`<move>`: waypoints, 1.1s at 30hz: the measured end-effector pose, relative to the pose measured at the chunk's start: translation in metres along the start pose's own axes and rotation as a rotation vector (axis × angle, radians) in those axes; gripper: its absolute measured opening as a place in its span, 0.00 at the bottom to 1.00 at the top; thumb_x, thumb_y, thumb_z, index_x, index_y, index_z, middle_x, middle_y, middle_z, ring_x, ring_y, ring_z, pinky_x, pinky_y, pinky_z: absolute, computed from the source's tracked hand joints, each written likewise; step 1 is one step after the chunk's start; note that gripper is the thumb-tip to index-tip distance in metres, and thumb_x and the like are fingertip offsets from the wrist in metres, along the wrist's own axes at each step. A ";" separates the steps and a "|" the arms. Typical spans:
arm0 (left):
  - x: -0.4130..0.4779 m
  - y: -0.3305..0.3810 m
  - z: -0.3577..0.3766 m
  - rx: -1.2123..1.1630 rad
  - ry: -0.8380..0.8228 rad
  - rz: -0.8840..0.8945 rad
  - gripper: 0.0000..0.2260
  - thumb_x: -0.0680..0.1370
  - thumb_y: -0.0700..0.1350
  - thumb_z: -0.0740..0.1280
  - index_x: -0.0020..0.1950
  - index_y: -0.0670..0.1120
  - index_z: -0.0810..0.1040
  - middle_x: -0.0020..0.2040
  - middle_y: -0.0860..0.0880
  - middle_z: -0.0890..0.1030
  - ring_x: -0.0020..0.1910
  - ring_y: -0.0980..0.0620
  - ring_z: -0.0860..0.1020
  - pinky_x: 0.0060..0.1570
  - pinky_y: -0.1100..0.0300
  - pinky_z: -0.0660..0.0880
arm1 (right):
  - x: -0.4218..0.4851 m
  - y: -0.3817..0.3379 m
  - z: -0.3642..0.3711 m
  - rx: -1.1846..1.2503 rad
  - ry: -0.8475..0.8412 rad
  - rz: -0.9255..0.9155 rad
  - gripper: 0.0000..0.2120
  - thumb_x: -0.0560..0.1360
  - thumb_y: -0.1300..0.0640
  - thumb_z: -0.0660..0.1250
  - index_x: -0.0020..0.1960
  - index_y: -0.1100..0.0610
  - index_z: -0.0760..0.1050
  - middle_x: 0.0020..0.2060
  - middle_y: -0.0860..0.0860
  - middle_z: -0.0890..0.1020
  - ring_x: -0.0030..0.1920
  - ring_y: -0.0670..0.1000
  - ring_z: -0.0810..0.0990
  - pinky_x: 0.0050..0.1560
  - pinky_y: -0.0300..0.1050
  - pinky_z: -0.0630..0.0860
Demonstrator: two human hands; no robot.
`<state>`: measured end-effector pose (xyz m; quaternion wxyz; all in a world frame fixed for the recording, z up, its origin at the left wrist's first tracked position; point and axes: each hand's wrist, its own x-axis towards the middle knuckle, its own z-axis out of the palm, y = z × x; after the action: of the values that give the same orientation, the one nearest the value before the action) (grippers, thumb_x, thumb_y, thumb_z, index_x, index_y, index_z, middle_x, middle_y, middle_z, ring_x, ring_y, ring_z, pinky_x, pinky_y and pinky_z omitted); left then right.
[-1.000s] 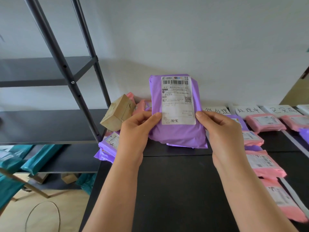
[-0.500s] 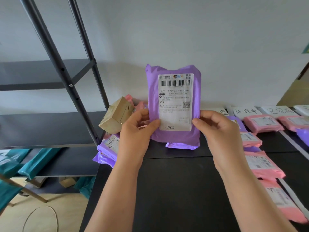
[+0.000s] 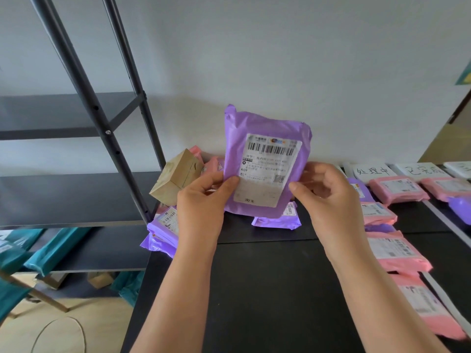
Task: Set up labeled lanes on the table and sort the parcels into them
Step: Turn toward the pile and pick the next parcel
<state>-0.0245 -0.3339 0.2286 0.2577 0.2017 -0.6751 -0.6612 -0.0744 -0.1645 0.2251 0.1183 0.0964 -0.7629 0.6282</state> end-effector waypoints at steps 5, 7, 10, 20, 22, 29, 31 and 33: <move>0.002 -0.007 0.001 0.267 -0.056 0.105 0.13 0.76 0.42 0.72 0.40 0.63 0.82 0.35 0.60 0.83 0.37 0.56 0.79 0.39 0.57 0.78 | 0.005 -0.002 -0.007 -0.262 0.116 -0.264 0.19 0.77 0.57 0.70 0.67 0.49 0.75 0.58 0.42 0.79 0.57 0.42 0.76 0.53 0.26 0.68; 0.002 -0.008 0.004 0.343 -0.074 0.132 0.14 0.76 0.43 0.72 0.39 0.64 0.81 0.34 0.65 0.80 0.35 0.61 0.76 0.36 0.66 0.73 | 0.008 0.002 -0.008 -0.378 0.126 -0.367 0.16 0.77 0.57 0.70 0.65 0.52 0.78 0.55 0.42 0.79 0.54 0.42 0.74 0.53 0.26 0.65; 0.003 -0.009 0.010 0.372 -0.095 0.184 0.06 0.76 0.41 0.72 0.46 0.53 0.87 0.33 0.63 0.78 0.33 0.64 0.73 0.32 0.69 0.68 | 0.011 0.008 -0.008 -0.473 0.160 -0.465 0.11 0.75 0.56 0.70 0.56 0.55 0.82 0.46 0.46 0.82 0.47 0.47 0.73 0.47 0.33 0.65; 0.006 -0.016 0.020 0.389 -0.152 0.304 0.07 0.76 0.40 0.72 0.51 0.48 0.87 0.41 0.58 0.82 0.37 0.67 0.74 0.36 0.71 0.69 | -0.002 0.015 -0.021 -0.387 0.136 -0.270 0.03 0.75 0.58 0.72 0.49 0.54 0.83 0.40 0.40 0.80 0.44 0.42 0.76 0.42 0.31 0.70; 0.005 -0.021 0.024 0.389 -0.179 0.322 0.07 0.76 0.41 0.72 0.51 0.49 0.87 0.43 0.57 0.83 0.39 0.65 0.75 0.38 0.68 0.71 | -0.007 0.016 -0.024 -0.356 0.159 -0.225 0.01 0.75 0.59 0.72 0.46 0.54 0.82 0.39 0.40 0.81 0.45 0.40 0.76 0.41 0.31 0.71; 0.010 -0.060 0.033 0.538 -0.112 0.467 0.15 0.76 0.40 0.72 0.62 0.47 0.81 0.60 0.55 0.79 0.62 0.57 0.71 0.62 0.64 0.69 | -0.022 0.037 -0.030 -0.348 0.266 -0.007 0.04 0.76 0.58 0.70 0.44 0.51 0.79 0.40 0.38 0.80 0.45 0.45 0.81 0.42 0.40 0.77; 0.008 -0.075 0.031 0.541 -0.124 0.320 0.18 0.76 0.42 0.72 0.65 0.48 0.77 0.62 0.51 0.78 0.62 0.50 0.73 0.61 0.56 0.72 | -0.028 0.046 -0.035 -0.343 0.306 0.064 0.03 0.78 0.58 0.69 0.45 0.52 0.79 0.41 0.38 0.80 0.46 0.46 0.82 0.42 0.45 0.80; 0.004 -0.087 0.031 0.543 -0.157 0.161 0.17 0.76 0.46 0.72 0.63 0.47 0.76 0.59 0.50 0.78 0.59 0.47 0.75 0.56 0.53 0.73 | -0.034 0.054 -0.043 -0.336 0.364 0.135 0.01 0.78 0.57 0.68 0.48 0.53 0.79 0.43 0.42 0.81 0.47 0.45 0.83 0.40 0.44 0.81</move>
<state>-0.0530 -0.3157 0.1421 0.1928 0.1574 -0.8590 -0.4474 -0.0554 -0.1119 0.1718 0.2257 -0.0903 -0.8275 0.5062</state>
